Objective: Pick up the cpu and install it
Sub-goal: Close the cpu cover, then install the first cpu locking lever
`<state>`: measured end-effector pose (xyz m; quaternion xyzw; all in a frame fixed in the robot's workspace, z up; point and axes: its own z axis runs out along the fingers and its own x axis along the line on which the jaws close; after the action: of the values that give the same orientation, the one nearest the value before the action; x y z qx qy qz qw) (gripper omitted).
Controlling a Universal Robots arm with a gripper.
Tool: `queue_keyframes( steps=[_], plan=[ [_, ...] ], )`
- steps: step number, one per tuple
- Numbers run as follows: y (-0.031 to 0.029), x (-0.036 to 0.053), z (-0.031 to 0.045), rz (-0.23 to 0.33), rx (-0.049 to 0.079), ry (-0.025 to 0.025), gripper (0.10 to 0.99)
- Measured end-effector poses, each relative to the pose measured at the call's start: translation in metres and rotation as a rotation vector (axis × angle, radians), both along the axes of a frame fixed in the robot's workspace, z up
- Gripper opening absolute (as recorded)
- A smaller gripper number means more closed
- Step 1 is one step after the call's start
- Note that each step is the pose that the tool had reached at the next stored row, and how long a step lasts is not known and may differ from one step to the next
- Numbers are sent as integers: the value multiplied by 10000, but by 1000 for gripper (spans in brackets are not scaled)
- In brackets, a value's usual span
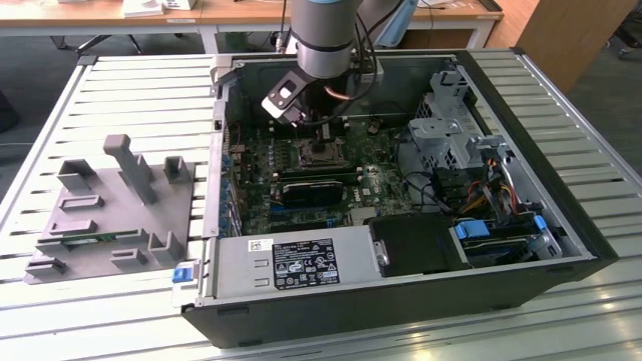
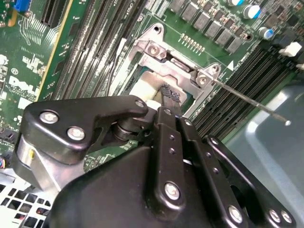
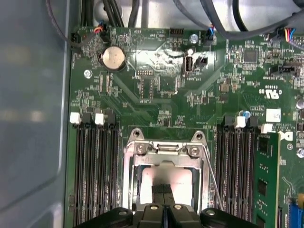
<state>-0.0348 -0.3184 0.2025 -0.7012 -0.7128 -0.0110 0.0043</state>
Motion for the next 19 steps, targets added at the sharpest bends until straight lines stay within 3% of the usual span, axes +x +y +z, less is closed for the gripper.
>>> queue_keyframes(
  steps=[7, 19],
  plan=[
    [0, 67, 0, 0, 0, 1, 106],
    [0, 81, 10, 0, 0, 2, 106]
  ],
)
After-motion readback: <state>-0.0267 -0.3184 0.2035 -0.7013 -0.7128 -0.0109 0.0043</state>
